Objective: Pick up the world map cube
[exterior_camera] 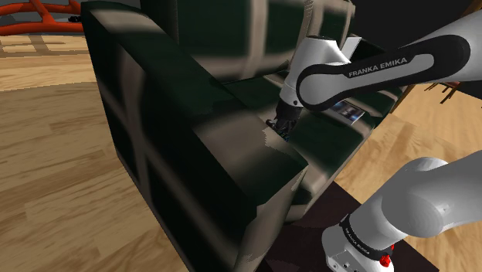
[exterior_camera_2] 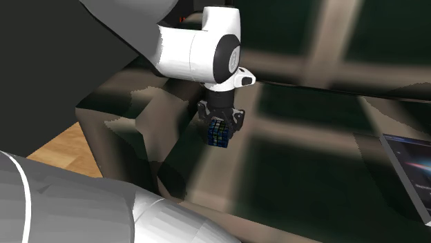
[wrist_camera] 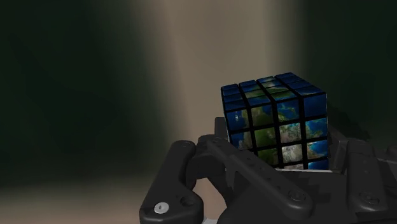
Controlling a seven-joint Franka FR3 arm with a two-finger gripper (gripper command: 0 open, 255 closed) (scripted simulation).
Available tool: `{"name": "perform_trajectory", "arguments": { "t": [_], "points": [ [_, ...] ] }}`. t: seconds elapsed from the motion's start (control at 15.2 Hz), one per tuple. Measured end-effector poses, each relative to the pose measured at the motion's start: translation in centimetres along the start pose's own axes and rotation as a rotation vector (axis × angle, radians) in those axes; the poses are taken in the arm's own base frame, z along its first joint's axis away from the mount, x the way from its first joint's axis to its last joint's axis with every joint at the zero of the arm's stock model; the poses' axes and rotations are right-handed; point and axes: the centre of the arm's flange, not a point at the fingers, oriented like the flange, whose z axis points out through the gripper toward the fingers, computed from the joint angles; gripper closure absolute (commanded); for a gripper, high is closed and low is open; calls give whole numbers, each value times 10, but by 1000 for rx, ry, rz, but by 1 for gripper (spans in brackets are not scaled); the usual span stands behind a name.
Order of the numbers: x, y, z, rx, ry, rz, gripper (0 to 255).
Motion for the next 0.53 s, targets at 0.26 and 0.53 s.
{"name": "perform_trajectory", "arguments": {
  "t": [0.26, 0.53],
  "points": [
    [0, 0, 0, 0, 0, 0, 255],
    [0, 0, -5, 0, -1, 1, 255]
  ]
}}
